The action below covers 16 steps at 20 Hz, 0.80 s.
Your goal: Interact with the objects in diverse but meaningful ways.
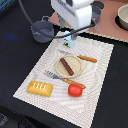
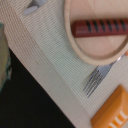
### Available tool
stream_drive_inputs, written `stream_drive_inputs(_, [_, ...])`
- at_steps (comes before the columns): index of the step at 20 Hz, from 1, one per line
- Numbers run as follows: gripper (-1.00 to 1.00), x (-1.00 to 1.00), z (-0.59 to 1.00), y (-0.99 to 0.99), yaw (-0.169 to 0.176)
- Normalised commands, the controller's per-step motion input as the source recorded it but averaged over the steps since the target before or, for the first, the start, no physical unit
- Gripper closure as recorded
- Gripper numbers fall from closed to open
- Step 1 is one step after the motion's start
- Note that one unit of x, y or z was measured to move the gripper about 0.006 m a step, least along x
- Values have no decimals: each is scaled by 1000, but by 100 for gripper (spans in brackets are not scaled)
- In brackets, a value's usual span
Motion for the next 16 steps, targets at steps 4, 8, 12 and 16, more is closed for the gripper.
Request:
stream_drive_inputs(4, [-100, 171, -114, -216, -188])
stream_drive_inputs(8, [-100, 244, -121, -174, -113])
stream_drive_inputs(12, [-100, 326, -106, -192, -126])
stream_drive_inputs(16, [-100, 356, -71, -149, -190])
